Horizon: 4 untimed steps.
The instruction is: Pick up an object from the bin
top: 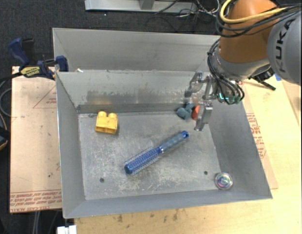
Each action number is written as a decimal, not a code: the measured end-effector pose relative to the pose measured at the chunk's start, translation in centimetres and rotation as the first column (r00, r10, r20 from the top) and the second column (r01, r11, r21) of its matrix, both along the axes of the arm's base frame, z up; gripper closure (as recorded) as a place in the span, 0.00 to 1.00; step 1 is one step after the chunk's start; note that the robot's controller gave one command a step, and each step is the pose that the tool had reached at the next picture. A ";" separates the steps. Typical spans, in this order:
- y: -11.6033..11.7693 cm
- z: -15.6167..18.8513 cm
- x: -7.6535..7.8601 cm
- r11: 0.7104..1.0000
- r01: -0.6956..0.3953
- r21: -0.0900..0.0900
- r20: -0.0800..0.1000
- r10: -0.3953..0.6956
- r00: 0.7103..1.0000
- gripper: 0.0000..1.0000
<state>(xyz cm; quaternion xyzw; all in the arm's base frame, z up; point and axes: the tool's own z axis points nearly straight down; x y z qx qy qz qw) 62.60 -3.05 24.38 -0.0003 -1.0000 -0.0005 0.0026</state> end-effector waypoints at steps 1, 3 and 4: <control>-2.8 -16.8 -3.0 1.000 -0.016 0.000 0.010 0.016 1.000 0.00; -5.1 -5.3 -1.4 0.955 -0.297 -0.005 0.013 0.297 0.955 1.00; -5.4 1.5 -0.8 0.960 -0.280 -0.005 0.015 0.280 0.960 1.00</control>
Offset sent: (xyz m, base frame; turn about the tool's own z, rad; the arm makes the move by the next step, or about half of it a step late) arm -0.0303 -0.0279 -0.1658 -0.0189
